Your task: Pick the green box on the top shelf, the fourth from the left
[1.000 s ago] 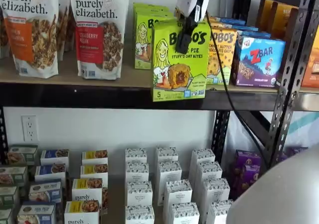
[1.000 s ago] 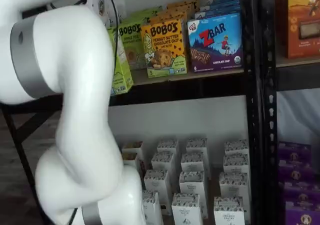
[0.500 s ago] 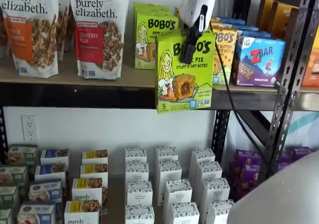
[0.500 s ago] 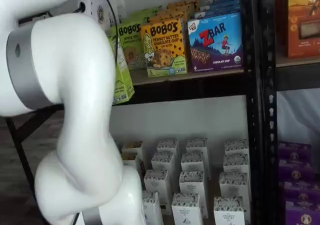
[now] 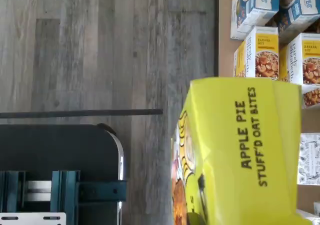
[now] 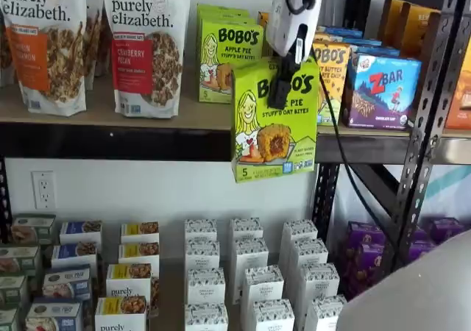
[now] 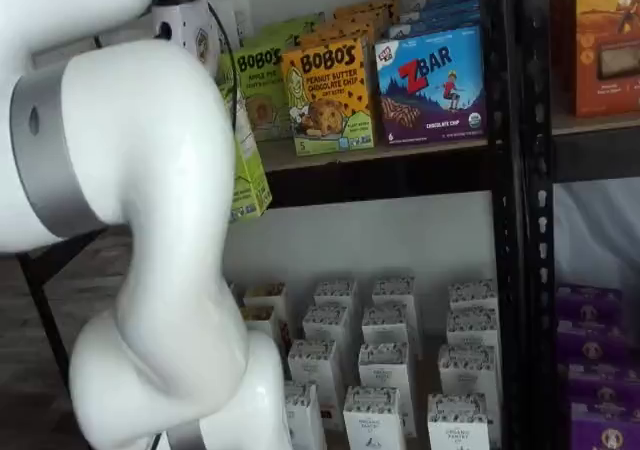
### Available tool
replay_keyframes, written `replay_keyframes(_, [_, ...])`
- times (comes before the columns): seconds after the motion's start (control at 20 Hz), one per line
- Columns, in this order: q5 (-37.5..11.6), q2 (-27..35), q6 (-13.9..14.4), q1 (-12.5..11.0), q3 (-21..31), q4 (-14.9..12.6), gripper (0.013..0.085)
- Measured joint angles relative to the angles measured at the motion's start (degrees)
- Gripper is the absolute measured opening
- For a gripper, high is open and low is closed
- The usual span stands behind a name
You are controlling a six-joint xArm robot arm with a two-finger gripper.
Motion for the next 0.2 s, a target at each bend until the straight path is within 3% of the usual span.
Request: replay_keyframes(0.2, [-0.29,-0.52,0.24,0.35,1.03,-0.20,0.0250])
